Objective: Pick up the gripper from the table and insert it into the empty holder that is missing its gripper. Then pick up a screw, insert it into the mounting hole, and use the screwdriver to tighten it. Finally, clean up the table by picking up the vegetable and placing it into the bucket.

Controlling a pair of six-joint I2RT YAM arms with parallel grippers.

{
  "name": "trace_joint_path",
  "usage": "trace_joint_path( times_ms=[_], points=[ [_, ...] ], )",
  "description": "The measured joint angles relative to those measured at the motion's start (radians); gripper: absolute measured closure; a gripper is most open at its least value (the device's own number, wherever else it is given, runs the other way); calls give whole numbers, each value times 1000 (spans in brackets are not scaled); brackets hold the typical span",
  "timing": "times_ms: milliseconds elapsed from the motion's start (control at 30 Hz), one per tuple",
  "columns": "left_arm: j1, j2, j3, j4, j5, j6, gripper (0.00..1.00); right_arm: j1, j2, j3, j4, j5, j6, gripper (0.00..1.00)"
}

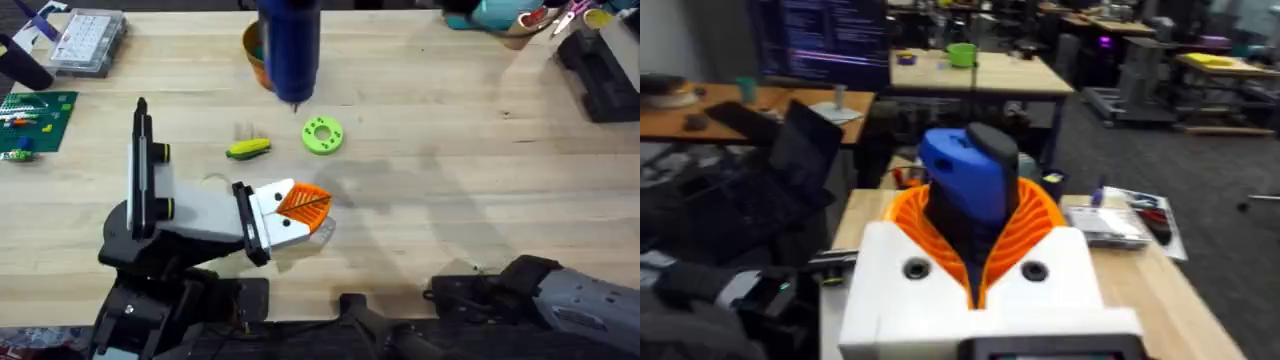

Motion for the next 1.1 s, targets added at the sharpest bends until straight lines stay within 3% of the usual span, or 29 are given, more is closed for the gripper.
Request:
trace_joint_path(
  times_ms=[67, 300, 667, 1100],
  points=[
    [0, 0, 0, 0, 0, 0, 986, 13, 2, -61, 61, -52, 23, 976],
    [0, 0, 0, 0, 0, 0, 986, 67, 4, -93, 71, -118, 5, 976],
    [0, 0, 0, 0, 0, 0, 986, 86, 80, -97, 72, -132, -24, 976],
    [0, 0, 0, 0, 0, 0, 986, 141, 81, -137, 120, -164, -65, 976]
  ],
)
